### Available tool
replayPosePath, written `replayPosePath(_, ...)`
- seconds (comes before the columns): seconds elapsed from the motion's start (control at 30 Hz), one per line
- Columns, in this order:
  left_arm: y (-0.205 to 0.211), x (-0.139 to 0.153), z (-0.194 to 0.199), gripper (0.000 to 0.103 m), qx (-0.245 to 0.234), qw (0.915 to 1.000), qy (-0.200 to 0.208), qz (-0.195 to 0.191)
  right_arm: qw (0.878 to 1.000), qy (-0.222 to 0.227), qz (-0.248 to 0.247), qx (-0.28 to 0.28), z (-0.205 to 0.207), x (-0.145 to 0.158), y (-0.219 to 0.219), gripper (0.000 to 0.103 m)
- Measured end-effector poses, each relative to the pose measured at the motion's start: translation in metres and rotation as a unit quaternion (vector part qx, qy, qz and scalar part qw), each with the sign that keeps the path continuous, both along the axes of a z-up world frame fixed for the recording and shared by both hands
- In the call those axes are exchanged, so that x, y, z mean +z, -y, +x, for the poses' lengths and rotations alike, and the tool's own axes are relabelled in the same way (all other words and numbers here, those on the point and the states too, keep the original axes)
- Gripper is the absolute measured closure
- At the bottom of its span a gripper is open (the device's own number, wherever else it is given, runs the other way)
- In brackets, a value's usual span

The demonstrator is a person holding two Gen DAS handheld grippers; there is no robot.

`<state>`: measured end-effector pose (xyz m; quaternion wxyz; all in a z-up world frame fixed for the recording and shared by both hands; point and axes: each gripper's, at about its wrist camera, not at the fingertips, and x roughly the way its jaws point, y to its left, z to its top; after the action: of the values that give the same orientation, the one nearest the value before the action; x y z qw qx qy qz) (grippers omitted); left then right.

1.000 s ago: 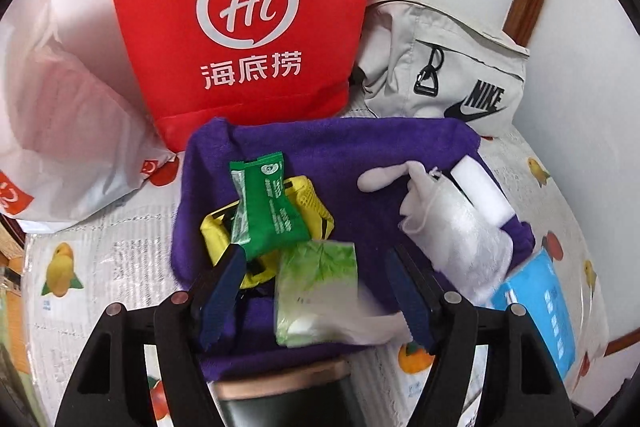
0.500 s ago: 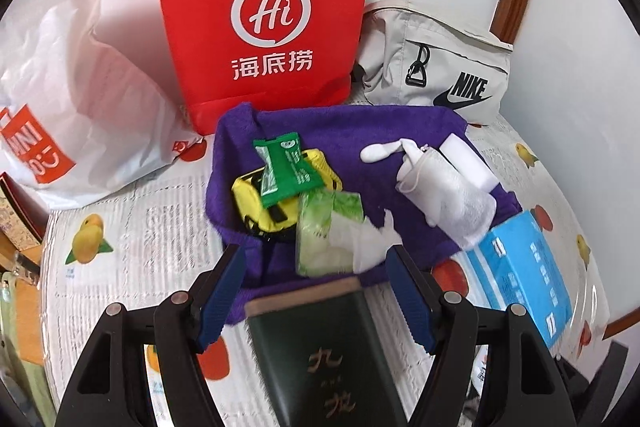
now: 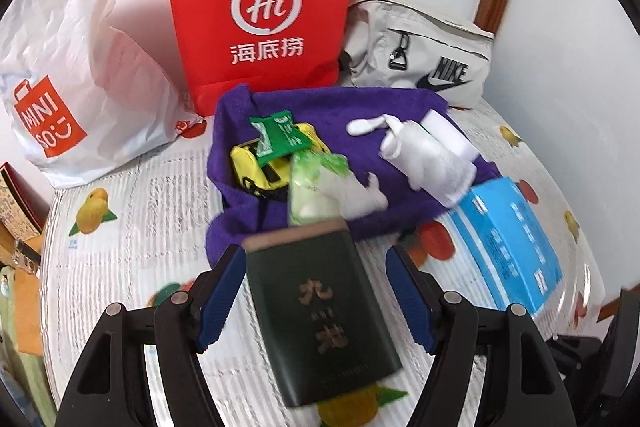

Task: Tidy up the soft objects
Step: 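Carry the white packet over the towel with the right gripper while the left gripper approaches the black strap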

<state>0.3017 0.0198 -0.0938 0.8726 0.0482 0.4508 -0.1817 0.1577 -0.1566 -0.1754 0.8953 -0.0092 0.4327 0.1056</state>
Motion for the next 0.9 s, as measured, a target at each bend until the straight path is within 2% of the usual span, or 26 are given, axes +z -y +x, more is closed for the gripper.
replayPosePath(0.2,0.010,0.004,-0.033,0.032,-0.022,0.9995,-0.001,-0.021,1.000,0.004,0.017,0.008,-0.016,0.012,0.006,0.098)
replayPosePath(0.43,0.036,0.002,-0.083,0.032,-0.047,0.9989,-0.002,-0.006,0.999,0.024,0.029,0.016,-0.038,0.024,0.017,0.099)
replayPosePath(0.7,0.053,-0.038,-0.111,0.032,-0.013,0.9982,-0.058,-0.008,0.998,0.050,0.037,0.008,-0.058,0.039,0.045,0.099)
replayPosePath(0.9,0.074,-0.065,-0.120,0.032,0.018,0.9970,-0.076,0.000,0.996,0.082,0.032,-0.001,-0.059,0.059,0.077,0.099)
